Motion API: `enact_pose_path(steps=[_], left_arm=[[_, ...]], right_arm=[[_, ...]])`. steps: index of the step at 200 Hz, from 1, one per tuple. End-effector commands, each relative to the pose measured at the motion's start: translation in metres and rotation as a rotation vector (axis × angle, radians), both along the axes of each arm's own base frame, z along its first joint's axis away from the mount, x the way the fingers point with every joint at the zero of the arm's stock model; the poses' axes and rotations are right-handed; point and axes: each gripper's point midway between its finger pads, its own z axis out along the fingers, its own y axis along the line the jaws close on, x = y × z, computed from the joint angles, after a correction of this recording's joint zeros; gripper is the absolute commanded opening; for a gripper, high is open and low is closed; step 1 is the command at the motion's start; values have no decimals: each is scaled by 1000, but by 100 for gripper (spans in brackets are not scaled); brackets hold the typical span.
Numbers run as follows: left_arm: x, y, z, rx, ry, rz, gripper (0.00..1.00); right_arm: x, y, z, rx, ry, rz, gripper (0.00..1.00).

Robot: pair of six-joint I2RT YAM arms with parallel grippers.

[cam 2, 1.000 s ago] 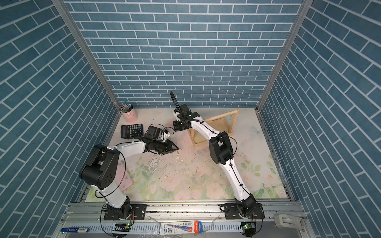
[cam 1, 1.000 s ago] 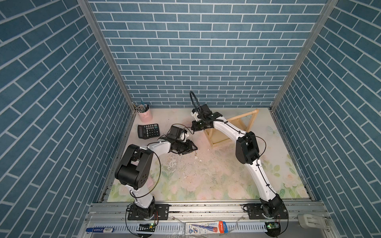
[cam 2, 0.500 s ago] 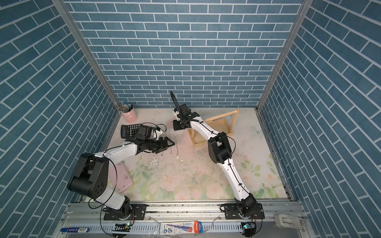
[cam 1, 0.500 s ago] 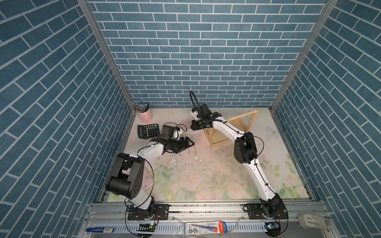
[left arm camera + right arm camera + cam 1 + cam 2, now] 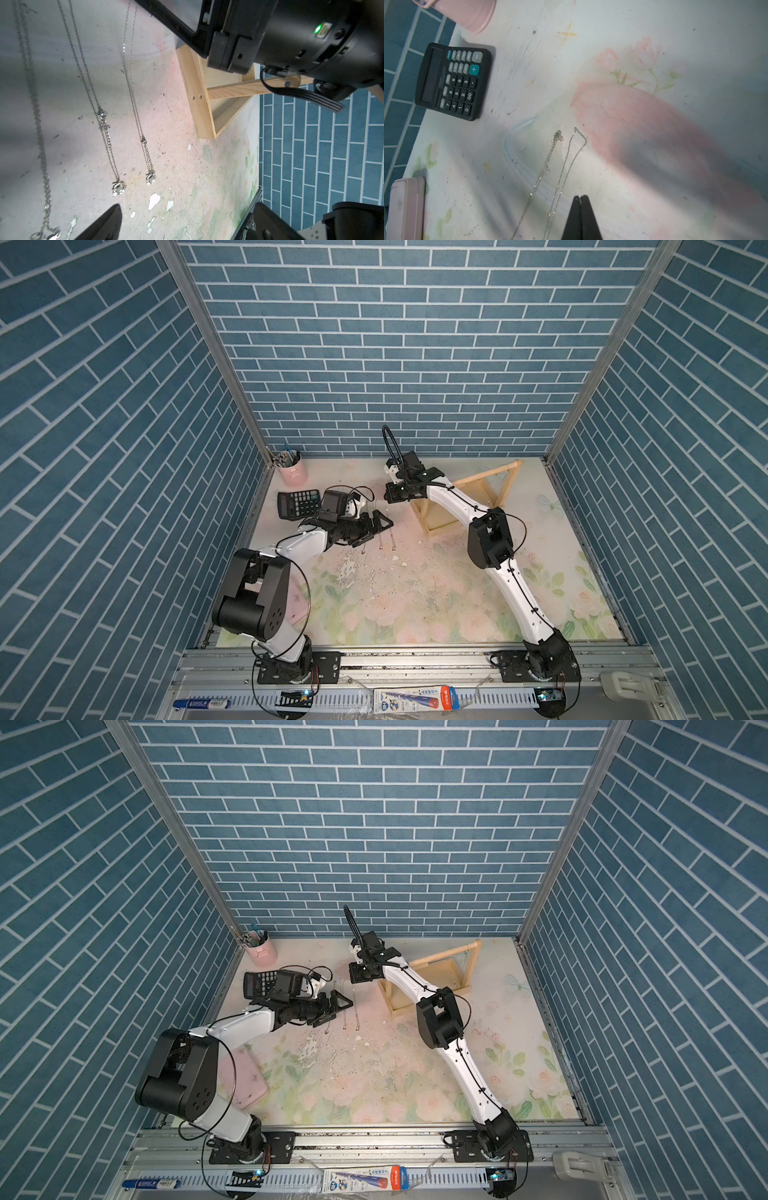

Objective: Take the necklace off the jewelry display stand
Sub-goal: Place the necklace at the center of the board.

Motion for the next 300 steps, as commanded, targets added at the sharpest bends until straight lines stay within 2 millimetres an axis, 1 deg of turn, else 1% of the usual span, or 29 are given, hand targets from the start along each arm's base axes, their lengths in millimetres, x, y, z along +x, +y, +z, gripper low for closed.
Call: enact_pose_path(steps=[1,35,97,189,218,271,300], left_arm=[[0,3,0,-31,6,6,99],[2,5,-2,-40,9,14,99],[4,5,-6,-49,25,17,99],[6,5,-6,-63,21,21,99],[6,5,-5,-65,19,23,99],[5,5,-3,-68,17,21,99],[5,5,-3,-69,15,22,99]], right_arm=[[10,-1,-3,2,-14,-31,0],[12,0,-7,0,-22,-35,0],[15,1,-21,-1,-14,-41,0],[19,-1,-34,-15,-18,-58,0],[19,-1,-33,-19,-22,-62,0],[20,0,-22,-12,-40,-59,0],[19,1,-22,-9,-37,-55,0]])
